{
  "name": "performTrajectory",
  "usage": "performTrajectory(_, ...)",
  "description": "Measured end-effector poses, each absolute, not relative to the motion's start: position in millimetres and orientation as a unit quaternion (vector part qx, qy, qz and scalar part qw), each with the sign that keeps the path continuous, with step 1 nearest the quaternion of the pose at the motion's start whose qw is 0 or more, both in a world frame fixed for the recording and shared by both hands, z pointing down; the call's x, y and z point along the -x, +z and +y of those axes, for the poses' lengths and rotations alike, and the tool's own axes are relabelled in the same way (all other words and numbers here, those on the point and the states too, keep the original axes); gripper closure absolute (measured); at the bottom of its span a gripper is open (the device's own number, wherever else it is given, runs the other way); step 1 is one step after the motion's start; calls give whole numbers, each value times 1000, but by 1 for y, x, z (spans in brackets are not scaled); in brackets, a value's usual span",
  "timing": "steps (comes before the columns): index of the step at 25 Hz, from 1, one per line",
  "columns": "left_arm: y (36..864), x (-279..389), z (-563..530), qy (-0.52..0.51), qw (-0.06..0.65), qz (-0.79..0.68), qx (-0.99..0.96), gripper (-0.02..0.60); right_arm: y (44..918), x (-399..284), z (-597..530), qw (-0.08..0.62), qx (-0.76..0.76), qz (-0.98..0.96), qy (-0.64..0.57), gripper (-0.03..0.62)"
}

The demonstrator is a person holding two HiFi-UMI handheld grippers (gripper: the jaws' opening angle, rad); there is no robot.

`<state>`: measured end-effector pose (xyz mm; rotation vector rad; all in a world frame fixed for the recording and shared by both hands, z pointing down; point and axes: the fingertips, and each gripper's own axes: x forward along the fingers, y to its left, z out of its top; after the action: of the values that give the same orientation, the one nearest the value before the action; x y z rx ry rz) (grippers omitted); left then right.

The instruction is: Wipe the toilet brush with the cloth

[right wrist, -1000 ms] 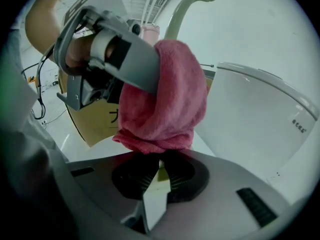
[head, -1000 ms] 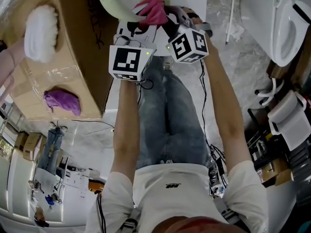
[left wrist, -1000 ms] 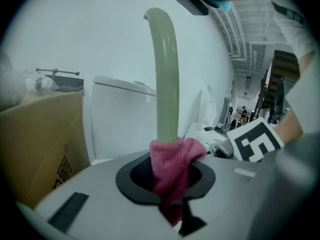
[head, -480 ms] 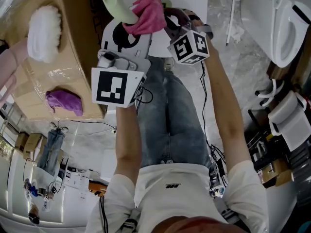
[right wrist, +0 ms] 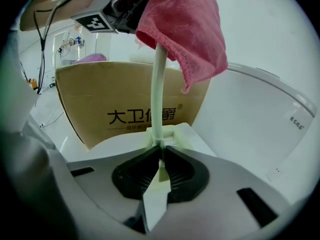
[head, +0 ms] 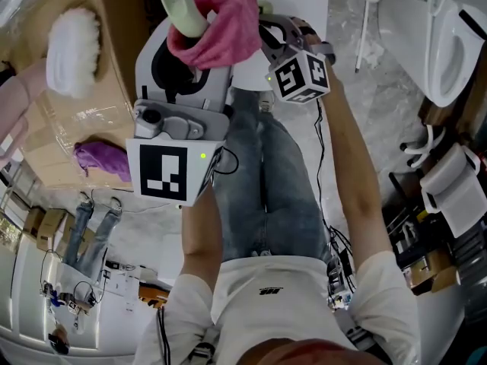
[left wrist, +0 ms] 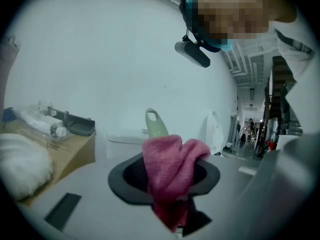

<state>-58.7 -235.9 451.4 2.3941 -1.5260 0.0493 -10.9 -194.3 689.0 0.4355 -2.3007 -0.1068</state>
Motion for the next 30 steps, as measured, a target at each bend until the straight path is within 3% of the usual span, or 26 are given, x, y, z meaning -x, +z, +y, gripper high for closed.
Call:
performTrajectory(7,434,73,-215,-2,141,-549,-824,423,689,11,-196,396,-185,-899,-37,562)
performTrajectory(17,419,85,-174,43,137,-571,-808,516,675,7,-191,394,-212,-893,50,554)
performTrajectory(30,349,84,-134,55,119,-578,-805,535,508,-23,-163,290,-292,-910,59,568)
